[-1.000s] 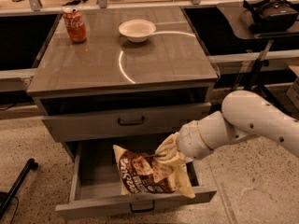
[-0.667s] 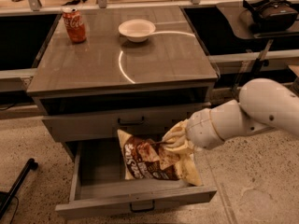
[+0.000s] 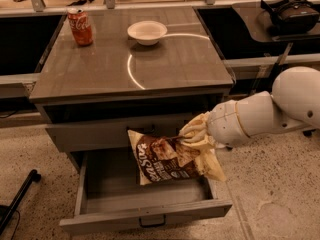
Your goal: Pick brown chip bag from middle drawer and place on counter
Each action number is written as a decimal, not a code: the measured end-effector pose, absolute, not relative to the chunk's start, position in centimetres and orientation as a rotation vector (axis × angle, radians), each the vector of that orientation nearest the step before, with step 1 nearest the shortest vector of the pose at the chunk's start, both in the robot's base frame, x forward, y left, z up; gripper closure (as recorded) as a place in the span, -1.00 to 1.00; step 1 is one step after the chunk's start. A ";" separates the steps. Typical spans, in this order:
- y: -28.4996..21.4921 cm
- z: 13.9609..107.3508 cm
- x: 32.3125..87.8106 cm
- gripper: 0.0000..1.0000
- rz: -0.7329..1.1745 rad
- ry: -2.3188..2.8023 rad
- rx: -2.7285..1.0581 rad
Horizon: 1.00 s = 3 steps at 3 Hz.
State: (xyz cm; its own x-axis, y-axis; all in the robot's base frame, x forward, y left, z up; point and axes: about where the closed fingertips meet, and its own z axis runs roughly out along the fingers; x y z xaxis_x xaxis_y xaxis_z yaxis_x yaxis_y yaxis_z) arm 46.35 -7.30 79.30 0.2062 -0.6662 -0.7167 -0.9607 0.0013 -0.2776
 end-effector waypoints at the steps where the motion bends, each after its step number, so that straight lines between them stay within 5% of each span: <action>1: -7.5 81.4 47.1 1.00 0.488 1.457 -1.750; 3: -10.8 90.2 53.1 1.00 0.420 1.279 -1.645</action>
Offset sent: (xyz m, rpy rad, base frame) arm 0.0867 -0.0525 0.1412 0.1880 -0.2785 0.0831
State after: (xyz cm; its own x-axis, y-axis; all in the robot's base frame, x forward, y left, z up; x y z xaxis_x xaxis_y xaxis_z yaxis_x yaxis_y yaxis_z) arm 53.12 -10.80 90.16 0.3879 -0.5429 -0.7449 -0.8789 0.0256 -0.4763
